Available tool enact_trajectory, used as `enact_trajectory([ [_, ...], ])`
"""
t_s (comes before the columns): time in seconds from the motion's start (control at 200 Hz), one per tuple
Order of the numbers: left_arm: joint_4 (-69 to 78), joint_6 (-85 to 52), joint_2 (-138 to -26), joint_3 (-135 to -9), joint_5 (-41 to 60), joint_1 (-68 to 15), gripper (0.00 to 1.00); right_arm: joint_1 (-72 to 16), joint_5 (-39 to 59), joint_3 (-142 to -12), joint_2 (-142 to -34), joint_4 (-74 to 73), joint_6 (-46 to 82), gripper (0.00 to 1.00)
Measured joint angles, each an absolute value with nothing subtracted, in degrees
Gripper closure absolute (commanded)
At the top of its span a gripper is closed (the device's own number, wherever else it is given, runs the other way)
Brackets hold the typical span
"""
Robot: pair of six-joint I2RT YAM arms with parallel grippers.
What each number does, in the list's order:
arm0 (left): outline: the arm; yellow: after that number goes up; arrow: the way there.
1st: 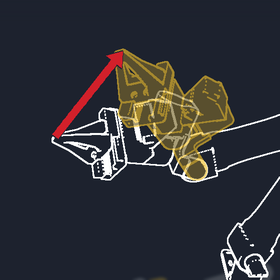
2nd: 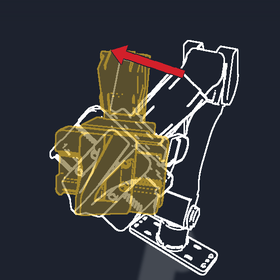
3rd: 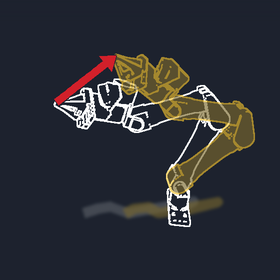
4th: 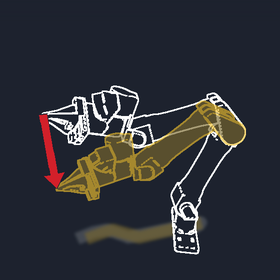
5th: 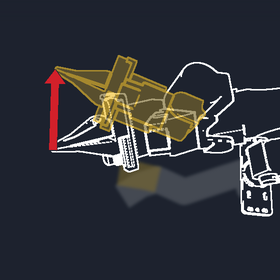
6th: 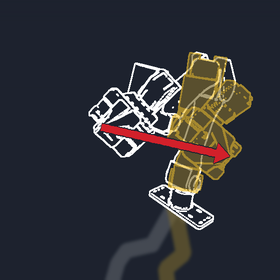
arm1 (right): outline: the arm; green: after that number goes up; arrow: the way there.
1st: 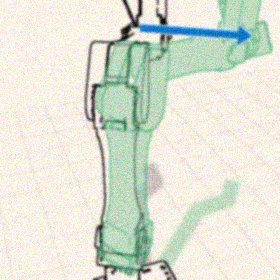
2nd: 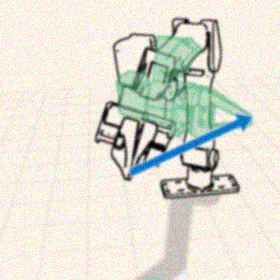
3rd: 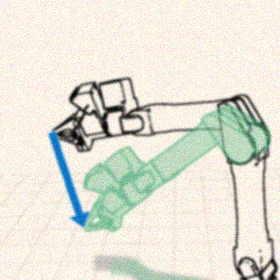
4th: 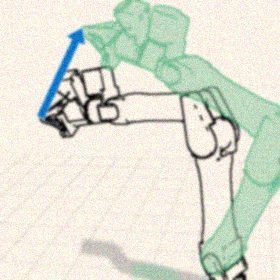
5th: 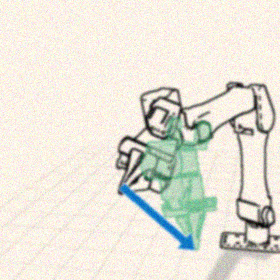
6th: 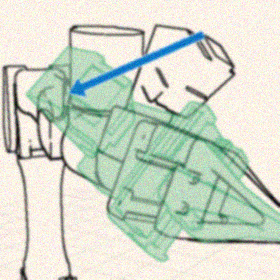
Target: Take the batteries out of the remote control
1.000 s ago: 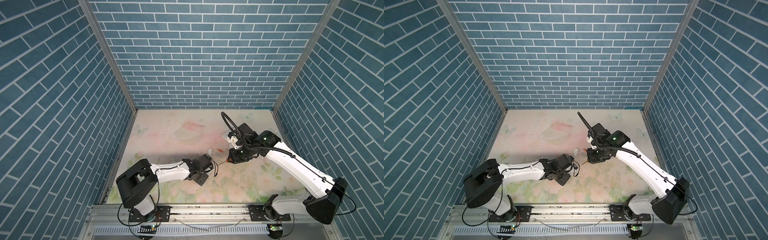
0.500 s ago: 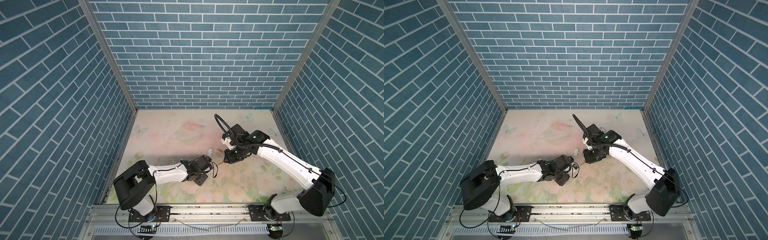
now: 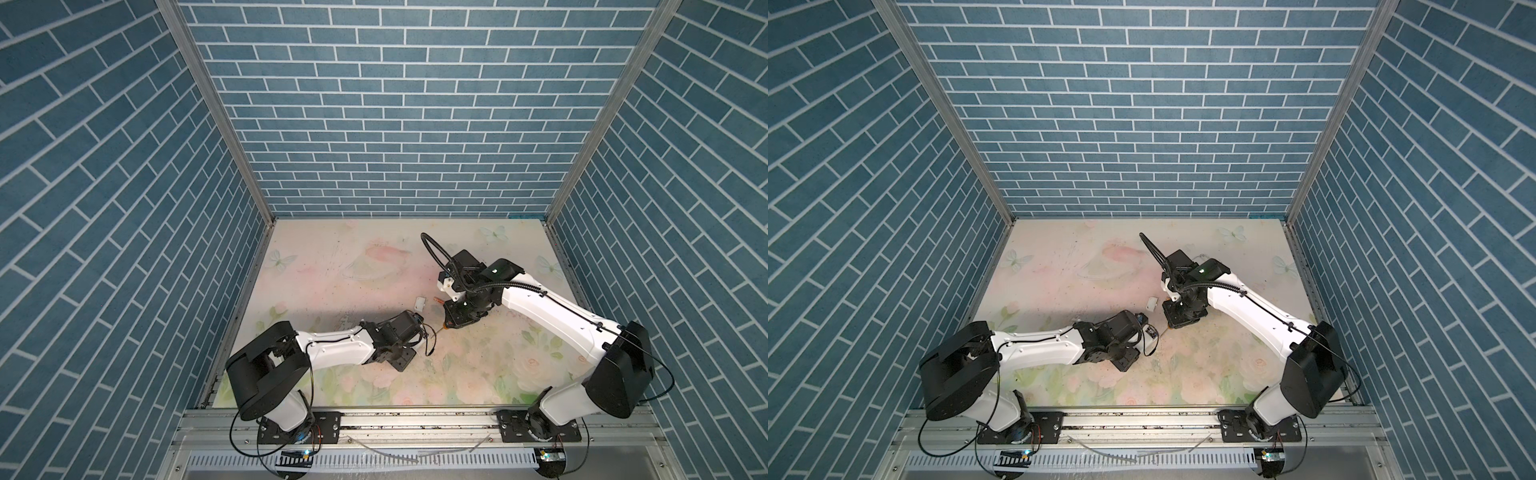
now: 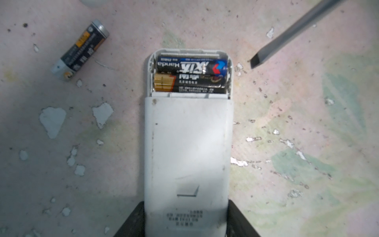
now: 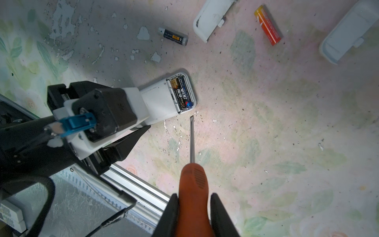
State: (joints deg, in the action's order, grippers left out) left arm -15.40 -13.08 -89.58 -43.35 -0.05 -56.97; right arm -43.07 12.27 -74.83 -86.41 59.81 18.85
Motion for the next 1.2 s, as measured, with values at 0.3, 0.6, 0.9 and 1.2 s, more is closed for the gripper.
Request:
enact_trajectory([
  [0.3, -14.5, -13.0, -89.6, -43.1, 0.2, -57.0, 0.45, -43.1, 12.3, -75.7, -86.7, 59.7, 17.9, 1.00],
  [0.6, -14.2, -13.0, -89.6, -43.0, 0.3, -57.0, 0.46, -43.1, 12.3, -76.0, -87.3, 59.2, 17.6, 1.00],
  [0.9, -14.0, -13.0, -89.6, -43.0, 0.3, -57.0, 0.46, -43.1, 12.3, -76.0, -88.2, 59.0, 17.5, 1.00],
  [1.2, -13.5, -13.0, -89.4, -42.7, 0.7, -56.9, 0.47, -43.1, 12.4, -76.0, -88.3, 58.2, 17.5, 1.00],
])
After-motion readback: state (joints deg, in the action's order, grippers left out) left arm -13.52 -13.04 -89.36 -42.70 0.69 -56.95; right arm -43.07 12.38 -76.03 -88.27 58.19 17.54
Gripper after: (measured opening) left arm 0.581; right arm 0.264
